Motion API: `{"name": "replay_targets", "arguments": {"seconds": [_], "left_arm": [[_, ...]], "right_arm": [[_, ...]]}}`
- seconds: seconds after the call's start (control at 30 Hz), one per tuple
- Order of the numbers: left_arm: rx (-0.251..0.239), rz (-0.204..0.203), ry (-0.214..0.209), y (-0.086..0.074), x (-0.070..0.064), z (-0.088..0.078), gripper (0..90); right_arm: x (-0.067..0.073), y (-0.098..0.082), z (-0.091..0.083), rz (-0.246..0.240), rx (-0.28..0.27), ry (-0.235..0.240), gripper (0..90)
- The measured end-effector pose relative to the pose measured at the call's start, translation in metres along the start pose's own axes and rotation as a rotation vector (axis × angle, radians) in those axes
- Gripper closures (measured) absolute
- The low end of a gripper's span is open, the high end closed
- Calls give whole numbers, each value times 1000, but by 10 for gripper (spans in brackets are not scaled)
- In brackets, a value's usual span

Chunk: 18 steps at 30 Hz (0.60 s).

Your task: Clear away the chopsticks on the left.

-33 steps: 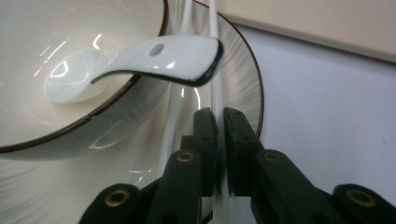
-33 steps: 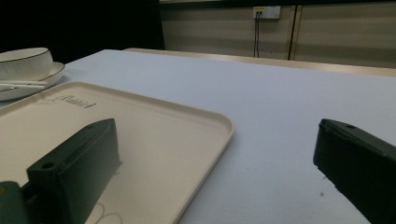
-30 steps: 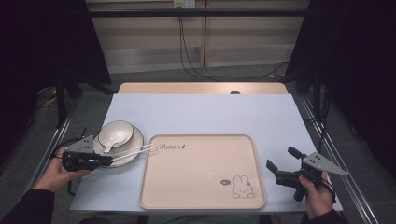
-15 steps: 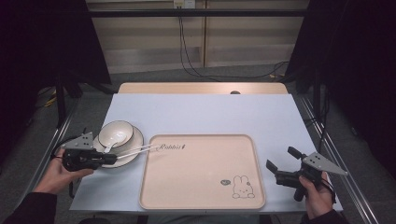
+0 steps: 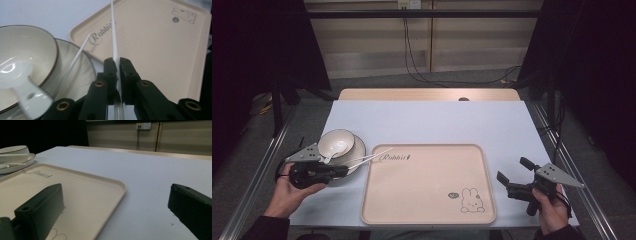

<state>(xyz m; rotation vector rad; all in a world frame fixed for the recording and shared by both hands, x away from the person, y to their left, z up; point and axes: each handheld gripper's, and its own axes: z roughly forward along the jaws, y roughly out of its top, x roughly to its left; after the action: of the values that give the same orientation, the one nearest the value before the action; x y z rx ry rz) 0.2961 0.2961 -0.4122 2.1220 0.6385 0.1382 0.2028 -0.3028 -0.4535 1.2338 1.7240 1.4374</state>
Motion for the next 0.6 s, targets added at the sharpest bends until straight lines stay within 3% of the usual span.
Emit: {"name": "replay_targets", "arguments": {"seconds": [0.07, 0.1, 0.17, 0.23, 0.6], "left_arm": [[-6, -3, -10, 4, -6, 4, 847], [-19, 4, 9, 5, -11, 5, 846], [-31, -6, -16, 8, -17, 9, 845], [-21, -11, 1, 12, -22, 13, 845], [-60, -163, 100, 17, -40, 40, 839]], "right_arm": [[0, 0, 0, 3, 0, 2, 0], [0, 0, 0, 3, 0, 2, 0], [0, 0, 0, 2, 1, 0, 0], [0, 0, 0, 3, 3, 3, 0], [0, 0, 0, -4, 10, 6, 0]]}}
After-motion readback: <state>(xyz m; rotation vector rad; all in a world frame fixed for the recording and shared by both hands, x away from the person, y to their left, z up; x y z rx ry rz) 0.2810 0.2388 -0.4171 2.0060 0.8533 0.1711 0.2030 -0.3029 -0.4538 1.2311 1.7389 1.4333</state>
